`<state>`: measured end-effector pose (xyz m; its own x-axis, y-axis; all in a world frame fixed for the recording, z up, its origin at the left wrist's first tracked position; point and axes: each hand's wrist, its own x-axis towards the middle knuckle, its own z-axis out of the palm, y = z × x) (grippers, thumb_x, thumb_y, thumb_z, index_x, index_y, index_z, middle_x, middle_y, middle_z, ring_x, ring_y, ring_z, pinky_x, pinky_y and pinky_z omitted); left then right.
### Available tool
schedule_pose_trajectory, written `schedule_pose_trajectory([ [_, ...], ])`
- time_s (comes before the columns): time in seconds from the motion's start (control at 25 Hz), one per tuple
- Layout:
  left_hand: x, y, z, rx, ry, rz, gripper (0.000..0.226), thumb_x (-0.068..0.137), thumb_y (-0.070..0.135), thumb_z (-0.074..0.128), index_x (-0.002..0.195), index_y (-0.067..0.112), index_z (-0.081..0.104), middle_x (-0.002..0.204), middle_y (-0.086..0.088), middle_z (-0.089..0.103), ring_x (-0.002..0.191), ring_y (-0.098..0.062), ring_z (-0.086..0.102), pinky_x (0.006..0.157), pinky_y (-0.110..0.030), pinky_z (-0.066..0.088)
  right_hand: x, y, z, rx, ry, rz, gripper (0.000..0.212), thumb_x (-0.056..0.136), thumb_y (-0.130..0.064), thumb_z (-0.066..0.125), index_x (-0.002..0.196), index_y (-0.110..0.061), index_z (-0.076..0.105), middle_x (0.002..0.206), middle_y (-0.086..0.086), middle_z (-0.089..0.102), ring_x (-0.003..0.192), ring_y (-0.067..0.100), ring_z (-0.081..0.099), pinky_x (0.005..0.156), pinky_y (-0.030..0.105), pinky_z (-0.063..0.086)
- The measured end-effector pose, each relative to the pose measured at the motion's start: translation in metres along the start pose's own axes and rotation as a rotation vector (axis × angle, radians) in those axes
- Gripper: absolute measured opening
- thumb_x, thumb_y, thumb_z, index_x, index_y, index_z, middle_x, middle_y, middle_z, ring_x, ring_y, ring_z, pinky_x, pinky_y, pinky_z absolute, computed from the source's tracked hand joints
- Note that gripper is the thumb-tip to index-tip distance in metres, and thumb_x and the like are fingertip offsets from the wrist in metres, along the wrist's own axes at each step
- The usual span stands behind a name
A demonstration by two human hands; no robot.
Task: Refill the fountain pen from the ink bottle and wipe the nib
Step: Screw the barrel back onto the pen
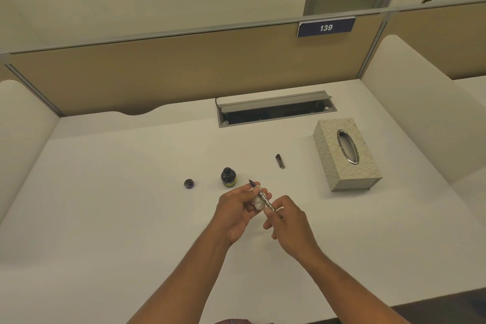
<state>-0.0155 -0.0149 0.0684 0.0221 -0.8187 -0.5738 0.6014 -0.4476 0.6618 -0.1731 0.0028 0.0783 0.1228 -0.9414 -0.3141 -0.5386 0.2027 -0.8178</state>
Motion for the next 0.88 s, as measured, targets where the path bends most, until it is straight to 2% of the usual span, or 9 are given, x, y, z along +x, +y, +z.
schedule_pose_trajectory([
  [0.08,0.001,0.0,0.0,-0.004,-0.004,0.0,0.019,0.1,-0.001,0.066,0.118,-0.006,0.071,0.121,-0.03,0.076,0.118,-0.045,0.074,0.104,-0.05,0.06,0.003,0.001,0.0,-0.03,0.001,0.0,0.017,0.104,-0.037,0.055,0.092,-0.025,0.054,0.08,-0.003,0.078,0.061,0.012,0.065,0.062,0.032,0.055],
  [0.24,0.006,0.002,0.0,0.007,-0.026,0.001,0.019,0.101,-0.001,0.065,0.119,-0.007,0.07,0.118,-0.028,0.077,0.113,-0.044,0.077,0.099,-0.048,0.061,0.007,0.0,-0.001,-0.032,-0.022,0.004,0.018,0.105,-0.033,0.053,0.089,-0.025,0.056,0.082,-0.003,0.078,0.06,0.012,0.065,0.059,0.026,0.049],
  [0.36,0.012,0.002,-0.001,0.033,-0.017,0.001,0.018,0.101,0.0,0.065,0.117,-0.007,0.072,0.116,-0.028,0.077,0.111,-0.043,0.078,0.102,-0.051,0.06,0.011,0.002,-0.001,-0.044,0.014,-0.044,0.017,0.101,-0.034,0.06,0.089,-0.023,0.065,0.084,-0.004,0.076,0.071,0.012,0.068,0.065,0.027,0.055],
  [0.52,0.021,-0.003,-0.006,0.062,0.021,-0.003,0.017,0.101,0.001,0.067,0.115,-0.005,0.074,0.122,-0.03,0.076,0.113,-0.042,0.077,0.112,-0.056,0.054,0.021,0.009,0.0,-0.127,0.018,-0.097,0.012,0.097,-0.024,0.066,0.097,-0.018,0.076,0.092,-0.004,0.075,0.082,0.009,0.065,0.066,0.012,0.043],
  [0.68,0.03,-0.011,-0.012,0.034,0.049,0.004,0.018,0.102,0.006,0.067,0.114,-0.004,0.077,0.119,-0.029,0.077,0.105,-0.039,0.072,0.11,-0.05,0.053,0.033,0.015,0.002,-0.155,0.064,-0.091,0.012,0.095,-0.021,0.068,0.09,-0.016,0.078,0.085,-0.003,0.074,0.079,0.013,0.065,0.063,0.01,0.041],
  [0.76,0.034,-0.014,-0.017,0.006,0.108,0.003,0.02,0.102,0.007,0.068,0.117,-0.004,0.074,0.12,-0.029,0.077,0.101,-0.038,0.076,0.107,-0.05,0.055,0.045,0.016,0.0,-0.166,0.131,-0.082,0.012,0.094,-0.021,0.069,0.087,-0.014,0.076,0.081,-0.002,0.073,0.078,0.015,0.065,0.062,0.007,0.039],
  [0.88,0.041,-0.015,-0.024,0.047,0.178,-0.019,0.023,0.102,0.012,0.07,0.121,0.0,0.072,0.119,-0.021,0.08,0.102,-0.035,0.081,0.108,-0.053,0.056,0.07,0.018,-0.004,-0.182,0.216,-0.047,0.005,0.092,-0.019,0.072,0.095,-0.015,0.074,0.079,-0.003,0.068,0.076,0.016,0.062,0.062,0.005,0.035],
])
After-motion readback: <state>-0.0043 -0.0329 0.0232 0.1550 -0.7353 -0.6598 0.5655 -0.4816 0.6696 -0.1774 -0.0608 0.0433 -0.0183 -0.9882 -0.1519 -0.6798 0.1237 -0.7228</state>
